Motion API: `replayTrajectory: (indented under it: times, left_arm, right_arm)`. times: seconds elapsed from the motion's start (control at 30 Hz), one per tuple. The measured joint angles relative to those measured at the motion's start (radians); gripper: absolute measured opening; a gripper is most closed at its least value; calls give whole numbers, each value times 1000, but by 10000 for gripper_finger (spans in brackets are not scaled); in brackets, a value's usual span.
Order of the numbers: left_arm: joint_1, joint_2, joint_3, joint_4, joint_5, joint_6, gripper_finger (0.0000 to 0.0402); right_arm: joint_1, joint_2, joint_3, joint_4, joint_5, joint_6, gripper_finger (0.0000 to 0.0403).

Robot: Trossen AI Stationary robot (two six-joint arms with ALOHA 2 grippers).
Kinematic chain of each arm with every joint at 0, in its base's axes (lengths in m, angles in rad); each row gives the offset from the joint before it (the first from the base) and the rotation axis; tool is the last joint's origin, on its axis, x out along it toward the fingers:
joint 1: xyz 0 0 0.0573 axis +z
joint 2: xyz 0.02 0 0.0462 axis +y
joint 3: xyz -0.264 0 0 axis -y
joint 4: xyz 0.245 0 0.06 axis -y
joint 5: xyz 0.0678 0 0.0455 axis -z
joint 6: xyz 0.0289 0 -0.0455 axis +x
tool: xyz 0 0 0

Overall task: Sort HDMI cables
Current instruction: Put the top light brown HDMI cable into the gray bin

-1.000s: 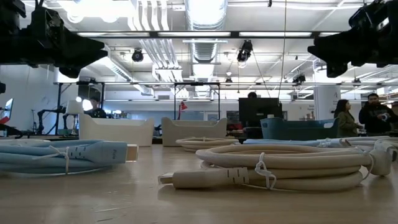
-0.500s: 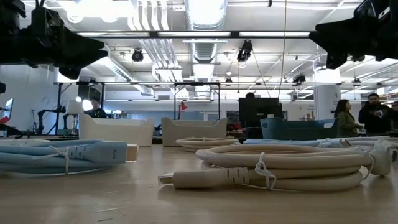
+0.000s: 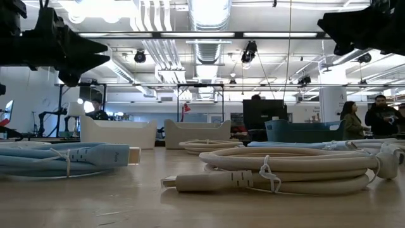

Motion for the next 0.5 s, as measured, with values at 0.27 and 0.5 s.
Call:
replayTrajectory:
  times: [0.27,0.5]
  left_arm:
    - [0,22,19,20,55,1,165]
    - [0,97,147,-21,63,103,165]
  right_arm:
    - [0,5,0,123,0,22,123]
    - [0,133,0,325,0,124,123]
